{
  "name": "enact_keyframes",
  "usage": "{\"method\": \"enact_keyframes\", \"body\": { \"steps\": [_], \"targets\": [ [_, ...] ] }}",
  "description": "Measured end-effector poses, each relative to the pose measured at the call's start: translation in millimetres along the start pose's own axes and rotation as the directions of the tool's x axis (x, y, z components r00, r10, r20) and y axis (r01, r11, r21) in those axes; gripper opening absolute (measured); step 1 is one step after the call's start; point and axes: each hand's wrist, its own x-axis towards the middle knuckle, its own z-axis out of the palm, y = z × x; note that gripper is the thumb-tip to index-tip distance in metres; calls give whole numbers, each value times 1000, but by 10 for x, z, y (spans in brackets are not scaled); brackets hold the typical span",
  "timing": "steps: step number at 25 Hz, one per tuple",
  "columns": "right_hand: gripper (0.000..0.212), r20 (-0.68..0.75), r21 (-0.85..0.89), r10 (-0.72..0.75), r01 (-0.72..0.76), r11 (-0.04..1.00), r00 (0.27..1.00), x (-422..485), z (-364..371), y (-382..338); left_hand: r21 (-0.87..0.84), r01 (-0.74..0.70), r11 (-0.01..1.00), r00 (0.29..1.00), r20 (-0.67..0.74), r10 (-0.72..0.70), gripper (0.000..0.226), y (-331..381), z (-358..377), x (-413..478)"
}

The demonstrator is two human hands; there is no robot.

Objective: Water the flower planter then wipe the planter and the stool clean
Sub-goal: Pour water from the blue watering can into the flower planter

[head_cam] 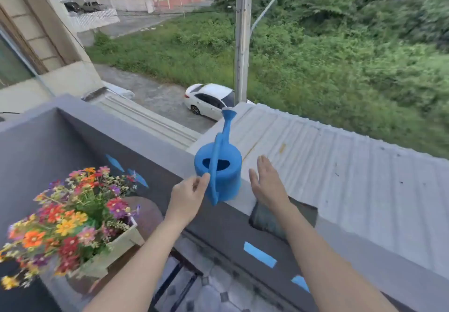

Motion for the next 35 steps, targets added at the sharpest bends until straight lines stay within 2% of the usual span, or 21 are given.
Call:
{"method": "enact_keyframes", "body": {
  "steps": [4,9,11,13,16,20,23,26,29,32,34,35],
  "targets": [
    [60,162,-194,60,-28,981,985,31,343,365,-185,44,982,995,-80,-60,43,6,370,-13],
    [65,191,-408,39,43,912,981,77,684,557,-405,157,901,957,-163,-240,46,-125,804,11],
    [65,172,-428,31,46,903,985,78,749,600,-460,179,870,919,-237,-314,55,-131,928,13],
    [69,167,-445,24,54,894,986,83,774,619,-510,161,845,891,-293,-347,74,-114,987,43],
    [81,160,-455,24,52,889,987,79,783,646,-490,94,866,869,-384,-312,85,-79,959,120],
    [84,175,-465,24,61,883,984,68,769,613,-414,6,910,831,-504,-235,57,-4,790,207],
    [71,205,-472,57,47,880,977,89,740,603,-316,-33,948,797,-580,-166,44,75,622,225],
    [69,204,-410,61,29,912,977,37,686,475,-277,-68,958,768,-627,-127,39,156,399,148],
    [85,68,-222,-57,71,973,996,-42,642,112,-249,-66,966,728,-674,-124,36,266,65,83],
    [99,-120,2,-238,240,971,964,-110,606,-539,-240,-148,959,638,-765,-92,26,412,-498,18],
    [98,-198,85,-345,367,927,918,-158,586,-1036,-227,-224,948,552,-831,-69,17,459,-918,-99],
    [97,-219,114,-393,423,899,893,-197,593,-1288,-196,-237,951,522,-852,-45,20,462,-1139,-177]
  ]
}}
